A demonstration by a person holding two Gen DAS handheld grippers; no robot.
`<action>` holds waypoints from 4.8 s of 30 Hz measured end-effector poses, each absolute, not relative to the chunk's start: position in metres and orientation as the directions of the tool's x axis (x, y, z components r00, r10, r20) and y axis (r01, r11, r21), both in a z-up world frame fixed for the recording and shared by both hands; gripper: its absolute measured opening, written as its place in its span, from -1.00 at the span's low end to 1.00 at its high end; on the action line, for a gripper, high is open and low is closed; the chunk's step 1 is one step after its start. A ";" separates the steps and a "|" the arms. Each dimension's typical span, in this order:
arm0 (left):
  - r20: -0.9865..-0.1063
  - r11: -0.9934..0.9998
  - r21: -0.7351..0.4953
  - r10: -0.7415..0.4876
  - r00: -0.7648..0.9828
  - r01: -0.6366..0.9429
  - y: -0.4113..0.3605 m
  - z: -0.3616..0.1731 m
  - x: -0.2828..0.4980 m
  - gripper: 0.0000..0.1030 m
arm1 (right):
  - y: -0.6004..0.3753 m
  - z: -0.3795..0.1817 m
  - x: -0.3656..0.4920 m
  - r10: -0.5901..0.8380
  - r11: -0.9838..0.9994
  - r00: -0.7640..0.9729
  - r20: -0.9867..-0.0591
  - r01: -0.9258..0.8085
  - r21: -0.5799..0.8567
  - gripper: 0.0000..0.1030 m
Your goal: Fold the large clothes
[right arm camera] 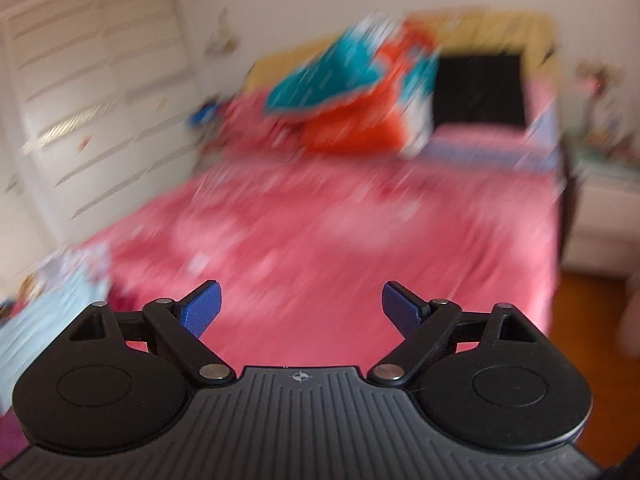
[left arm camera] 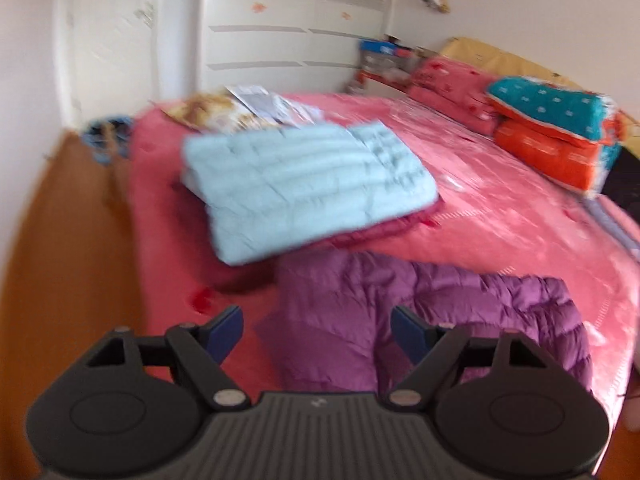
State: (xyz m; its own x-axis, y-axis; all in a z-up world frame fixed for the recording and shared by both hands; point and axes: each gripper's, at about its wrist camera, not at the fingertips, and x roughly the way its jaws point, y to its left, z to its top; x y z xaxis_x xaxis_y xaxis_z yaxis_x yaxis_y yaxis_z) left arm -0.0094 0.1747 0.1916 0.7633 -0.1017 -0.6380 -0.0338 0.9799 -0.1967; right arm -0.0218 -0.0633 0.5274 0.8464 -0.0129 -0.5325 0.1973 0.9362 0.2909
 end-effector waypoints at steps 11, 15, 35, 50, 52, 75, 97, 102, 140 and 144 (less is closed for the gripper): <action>-0.649 0.891 -0.442 -0.395 0.650 0.101 0.215 0.077 0.048 0.49 | 0.007 0.398 0.029 0.215 0.893 0.598 -0.772 0.200 0.404 1.00; -0.674 0.867 -0.487 -0.450 0.586 0.106 0.213 0.054 0.063 0.49 | 0.013 0.347 0.036 0.330 0.829 0.563 -0.757 0.210 0.518 1.00; -0.702 0.801 -0.598 -0.546 0.457 0.039 0.181 -0.007 0.115 0.97 | 0.043 0.279 0.122 0.752 0.541 0.424 -0.505 0.041 0.840 1.00; -0.632 0.794 -0.607 -0.502 0.590 0.024 0.182 -0.011 0.079 0.39 | 0.163 0.364 0.124 0.269 0.951 0.518 -0.812 -0.010 0.309 0.26; -0.627 0.780 -0.626 -0.521 0.580 0.024 0.187 -0.008 0.078 0.20 | 0.187 0.381 0.115 0.171 0.983 0.559 -0.811 -0.042 0.179 0.12; -0.303 0.730 -0.624 -0.553 0.776 0.277 0.269 0.208 0.124 -0.65 | 0.321 0.636 0.197 0.027 0.960 0.926 -0.375 -0.128 -0.247 -0.16; -0.448 0.883 -0.466 -0.180 0.876 -0.057 0.366 0.082 0.274 0.11 | 0.437 0.515 0.468 -0.067 0.954 0.874 -0.482 -0.086 -0.288 1.00; -0.451 0.905 -0.417 -0.125 0.883 -0.084 0.357 0.097 0.257 0.08 | 0.423 0.549 0.471 -0.013 0.984 0.856 -0.517 -0.080 -0.157 1.00; -0.573 0.975 -0.183 0.001 0.820 -0.129 0.158 0.186 -0.008 0.86 | 0.264 0.596 0.043 -0.061 0.987 0.781 -0.621 0.139 0.078 1.00; -0.589 0.982 -0.138 0.026 0.808 -0.132 0.120 0.204 -0.036 0.87 | 0.252 0.611 -0.002 -0.047 0.995 0.798 -0.600 0.090 0.042 1.00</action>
